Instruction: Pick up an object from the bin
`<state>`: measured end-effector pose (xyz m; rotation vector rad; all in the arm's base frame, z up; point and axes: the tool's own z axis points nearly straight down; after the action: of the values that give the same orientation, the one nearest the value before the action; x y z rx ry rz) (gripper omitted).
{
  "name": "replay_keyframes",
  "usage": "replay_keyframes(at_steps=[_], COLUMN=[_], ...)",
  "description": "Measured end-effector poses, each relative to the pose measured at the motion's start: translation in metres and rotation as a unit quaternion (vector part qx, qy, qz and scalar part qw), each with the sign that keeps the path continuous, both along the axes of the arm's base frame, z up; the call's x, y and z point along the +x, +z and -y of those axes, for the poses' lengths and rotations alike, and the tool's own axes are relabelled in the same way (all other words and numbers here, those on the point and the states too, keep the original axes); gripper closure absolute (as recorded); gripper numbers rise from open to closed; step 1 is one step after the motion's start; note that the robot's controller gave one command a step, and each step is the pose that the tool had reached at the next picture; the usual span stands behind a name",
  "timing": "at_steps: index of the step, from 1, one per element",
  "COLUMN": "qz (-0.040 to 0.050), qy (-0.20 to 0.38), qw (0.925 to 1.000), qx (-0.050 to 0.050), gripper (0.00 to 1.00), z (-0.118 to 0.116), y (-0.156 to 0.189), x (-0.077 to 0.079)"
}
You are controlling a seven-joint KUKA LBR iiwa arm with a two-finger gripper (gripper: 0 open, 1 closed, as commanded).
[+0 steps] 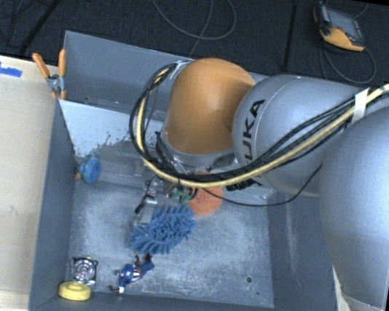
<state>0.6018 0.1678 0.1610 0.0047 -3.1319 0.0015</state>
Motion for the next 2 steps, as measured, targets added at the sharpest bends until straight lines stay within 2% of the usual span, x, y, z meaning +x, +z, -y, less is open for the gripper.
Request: replay_keyframes(at_steps=[1,2], qz=[0.004,0.0083], qy=[-0.001,0.034], qw=[1.0,0.9994], qx=[0.001,0.001], gripper=[0.0,0.0], z=[0.001,0.008], y=[0.005,-0.011], x=[0.002,-0.011])
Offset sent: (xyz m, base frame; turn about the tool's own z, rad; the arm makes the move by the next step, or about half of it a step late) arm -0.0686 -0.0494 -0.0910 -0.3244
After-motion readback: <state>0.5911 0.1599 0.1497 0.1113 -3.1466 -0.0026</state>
